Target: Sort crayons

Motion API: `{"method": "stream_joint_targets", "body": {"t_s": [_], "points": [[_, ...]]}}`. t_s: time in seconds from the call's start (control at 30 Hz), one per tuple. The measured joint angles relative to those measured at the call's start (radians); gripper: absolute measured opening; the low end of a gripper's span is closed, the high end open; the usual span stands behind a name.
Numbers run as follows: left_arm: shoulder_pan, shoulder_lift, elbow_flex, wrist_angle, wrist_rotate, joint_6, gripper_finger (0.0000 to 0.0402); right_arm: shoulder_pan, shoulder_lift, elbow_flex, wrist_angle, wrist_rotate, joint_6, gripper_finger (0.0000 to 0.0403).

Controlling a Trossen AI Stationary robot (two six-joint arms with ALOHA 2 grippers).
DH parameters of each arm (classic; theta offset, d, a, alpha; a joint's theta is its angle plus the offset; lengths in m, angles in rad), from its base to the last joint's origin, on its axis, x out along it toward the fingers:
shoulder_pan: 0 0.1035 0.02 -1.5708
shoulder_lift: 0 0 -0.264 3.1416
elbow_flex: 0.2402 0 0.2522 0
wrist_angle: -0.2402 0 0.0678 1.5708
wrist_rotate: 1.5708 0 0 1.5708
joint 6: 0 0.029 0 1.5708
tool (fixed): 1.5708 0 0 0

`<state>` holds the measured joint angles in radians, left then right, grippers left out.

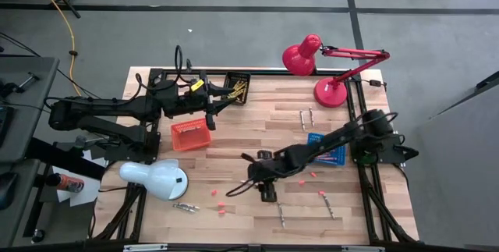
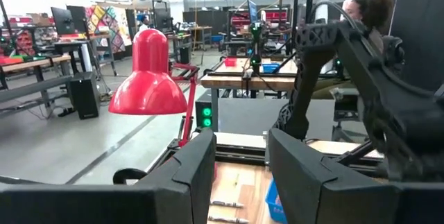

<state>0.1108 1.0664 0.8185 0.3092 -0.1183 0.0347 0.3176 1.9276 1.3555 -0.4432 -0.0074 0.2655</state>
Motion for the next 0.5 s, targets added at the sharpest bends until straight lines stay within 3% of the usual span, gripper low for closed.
{"method": "stream_joint_targets", "body": {"t_s": [0.33, 0.5], "points": [[-0.001, 0.0, 0.0, -0.008, 0.022, -0.207, 0.0121, 0.016, 0.136, 0.023, 0.022, 0.012, 0.166, 0.0197], [-0.001, 0.0, 0.0, -0.008, 0.027, -0.267, 0.0121, 0.054, 0.164, 0.024, 0.033, 0.134, 0.236, 0.0196]]}}
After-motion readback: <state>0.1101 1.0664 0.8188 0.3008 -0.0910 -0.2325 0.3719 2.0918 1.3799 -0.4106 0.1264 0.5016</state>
